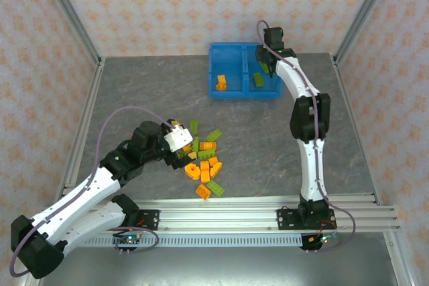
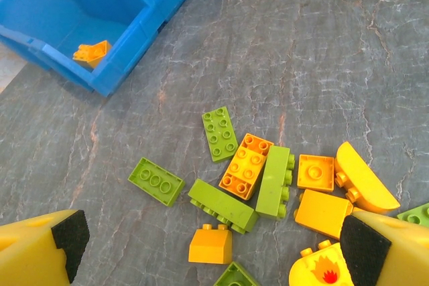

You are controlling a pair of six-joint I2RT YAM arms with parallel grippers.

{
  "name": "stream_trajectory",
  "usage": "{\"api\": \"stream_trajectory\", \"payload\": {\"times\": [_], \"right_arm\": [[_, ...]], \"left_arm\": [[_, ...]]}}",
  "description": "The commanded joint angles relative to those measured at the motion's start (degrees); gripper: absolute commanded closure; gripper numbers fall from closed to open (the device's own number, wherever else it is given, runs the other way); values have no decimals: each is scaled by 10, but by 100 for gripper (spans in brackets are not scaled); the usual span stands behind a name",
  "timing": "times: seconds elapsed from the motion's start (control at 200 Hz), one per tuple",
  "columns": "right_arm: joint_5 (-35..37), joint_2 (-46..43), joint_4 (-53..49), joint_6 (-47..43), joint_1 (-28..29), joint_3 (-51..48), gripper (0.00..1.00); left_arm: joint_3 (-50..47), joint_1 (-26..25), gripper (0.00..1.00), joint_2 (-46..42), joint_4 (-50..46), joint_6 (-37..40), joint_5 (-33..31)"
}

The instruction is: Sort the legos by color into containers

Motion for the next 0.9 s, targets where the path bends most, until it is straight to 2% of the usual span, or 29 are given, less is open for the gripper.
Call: {"api": "stream_trajectory", "payload": {"times": [0.0, 0.18, 0.325, 0.46, 0.556, 0.666, 0.776, 0.896], "right_arm": [[-8, 45, -103, 44, 2, 77, 72], [-12, 67, -76, 57, 4, 86, 69], [-14, 70, -92, 57, 3, 113, 52], [-9, 44, -108, 54, 4, 118, 49], [-8, -1, -106, 47, 6, 76, 49], [-22, -102, -58, 45, 14, -71, 49], [-31, -256, 29, 62, 28, -278, 47], [-56, -444, 97, 76, 55, -483, 42]], "left_arm": [[15, -4, 0, -4, 0, -9, -9], [16, -4, 0, 0, 0, -9, -12], [14, -4, 0, 0, 8, -17, -14], [15, -4, 0, 4, 25, -38, -16], [26, -4, 0, 16, 33, -75, 0], [75, -4, 0, 61, 17, -167, 11], [157, -5, 0, 134, -68, -263, -5], [224, -19, 3, 201, -160, -302, -24]]}}
